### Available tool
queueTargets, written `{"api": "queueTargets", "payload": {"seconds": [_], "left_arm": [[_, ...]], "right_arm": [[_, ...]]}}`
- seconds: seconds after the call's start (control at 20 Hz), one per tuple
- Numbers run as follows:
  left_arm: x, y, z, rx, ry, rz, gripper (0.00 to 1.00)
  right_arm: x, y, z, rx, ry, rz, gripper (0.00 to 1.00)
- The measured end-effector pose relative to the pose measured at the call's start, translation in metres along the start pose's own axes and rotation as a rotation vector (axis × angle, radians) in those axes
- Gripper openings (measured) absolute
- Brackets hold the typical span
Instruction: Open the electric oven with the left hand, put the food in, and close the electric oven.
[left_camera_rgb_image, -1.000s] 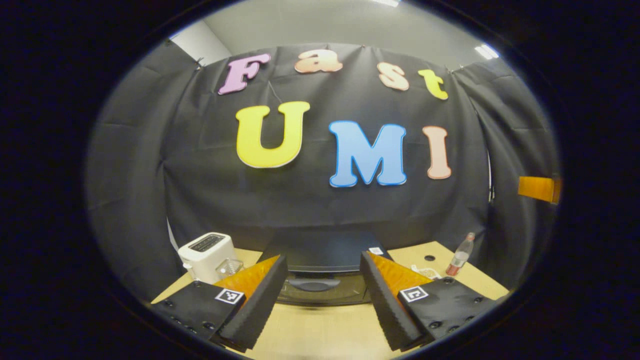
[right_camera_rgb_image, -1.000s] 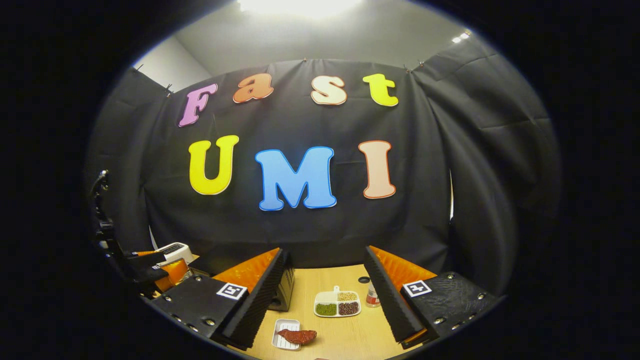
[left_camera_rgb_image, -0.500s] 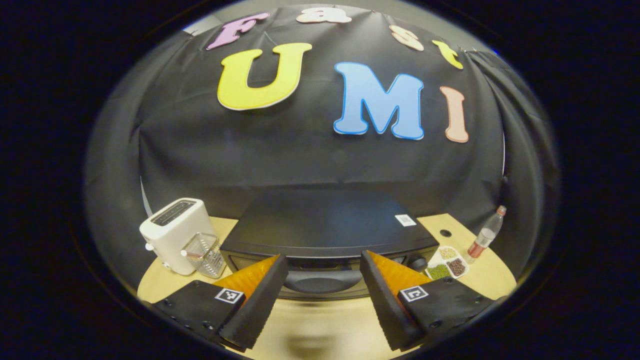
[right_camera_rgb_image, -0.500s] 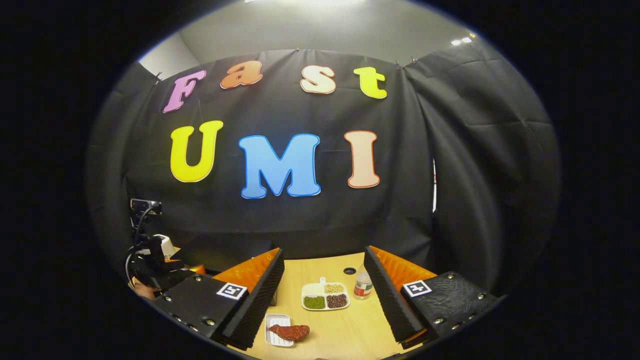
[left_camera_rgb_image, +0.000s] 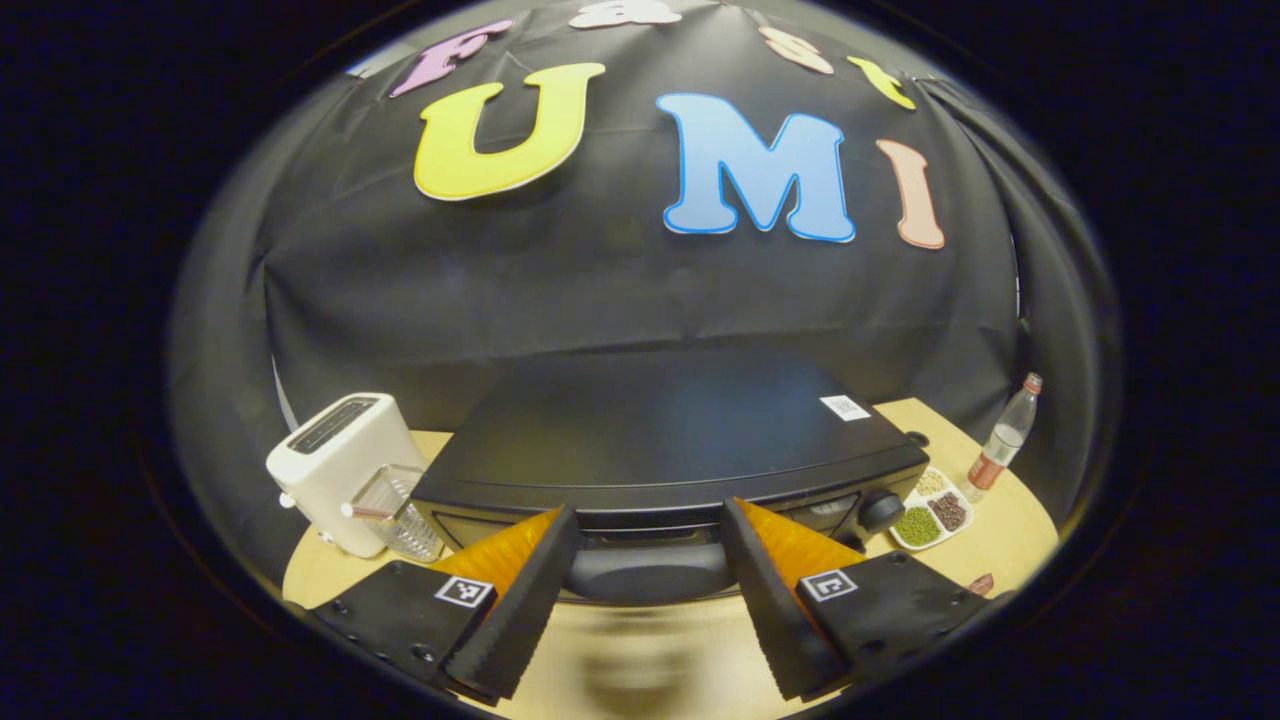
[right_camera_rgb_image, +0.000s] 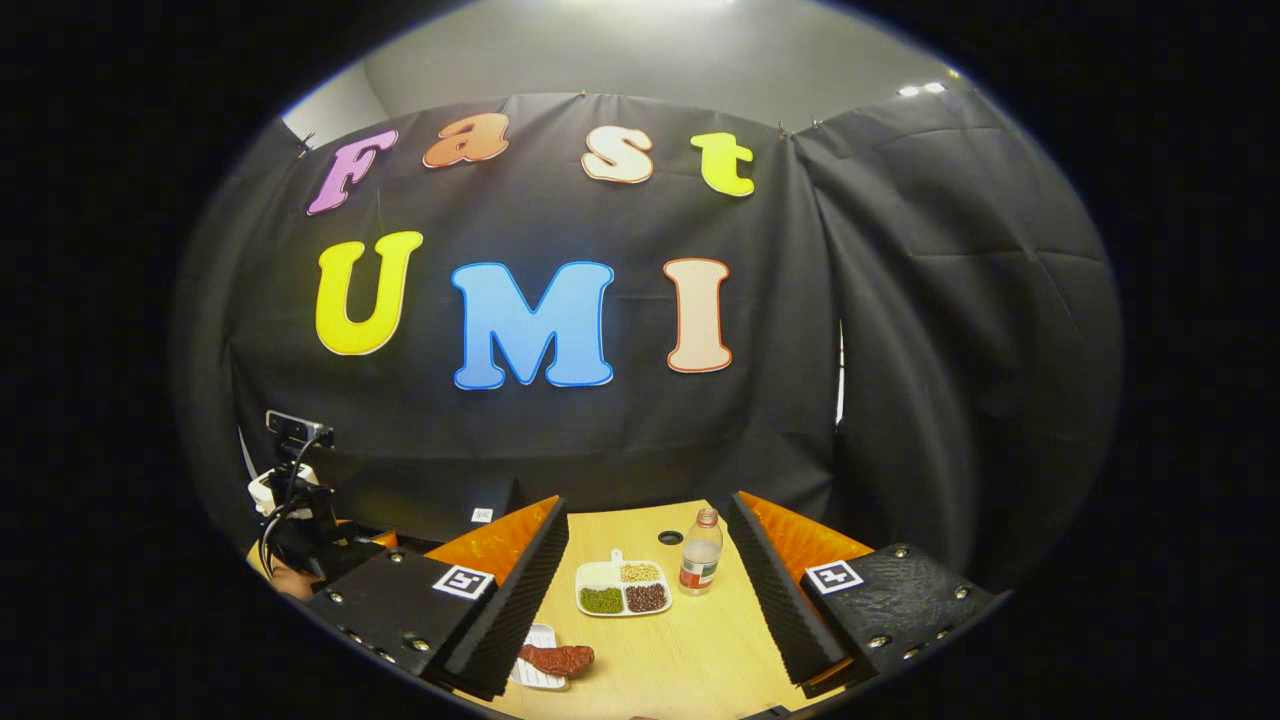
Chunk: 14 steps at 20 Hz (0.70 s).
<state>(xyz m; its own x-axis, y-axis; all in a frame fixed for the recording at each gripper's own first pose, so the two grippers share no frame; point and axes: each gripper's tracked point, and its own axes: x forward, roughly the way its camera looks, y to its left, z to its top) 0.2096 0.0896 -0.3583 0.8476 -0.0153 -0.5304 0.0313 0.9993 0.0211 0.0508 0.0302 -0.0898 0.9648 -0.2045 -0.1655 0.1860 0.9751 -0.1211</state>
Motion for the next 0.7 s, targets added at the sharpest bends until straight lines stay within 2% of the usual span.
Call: {"api": "queueTargets", "payload": {"seconds": [0.05, 0.1, 0.2, 0.25, 0.3, 0.7], "left_arm": [[-0.002, -0.001, -0.001, 0.003, 0.001, 0.002, 0.96], [-0.004, -0.001, -0.002, 0.005, 0.004, 0.002, 1.0], [-0.012, -0.002, -0.008, 0.003, 0.008, -0.002, 0.96], [-0.016, -0.002, -0.012, 0.006, 0.011, -0.004, 1.0], [-0.02, -0.002, -0.015, 0.008, 0.011, -0.005, 0.96], [-0.051, -0.006, -0.05, 0.03, 0.037, -0.03, 0.96]], "right_arm": [[0.001, 0.003, 0.001, 0.0, 0.0, 0.005, 0.98], [0.001, 0.006, 0.001, 0.0, -0.002, 0.014, 0.98], [0.001, 0.013, 0.005, -0.001, -0.009, 0.033, 0.98], [0.001, 0.017, 0.008, -0.001, -0.014, 0.042, 0.98], [0.002, 0.019, 0.009, -0.001, -0.019, 0.05, 0.98], [-0.002, 0.04, 0.003, 0.007, -0.013, 0.071, 0.98]]}}
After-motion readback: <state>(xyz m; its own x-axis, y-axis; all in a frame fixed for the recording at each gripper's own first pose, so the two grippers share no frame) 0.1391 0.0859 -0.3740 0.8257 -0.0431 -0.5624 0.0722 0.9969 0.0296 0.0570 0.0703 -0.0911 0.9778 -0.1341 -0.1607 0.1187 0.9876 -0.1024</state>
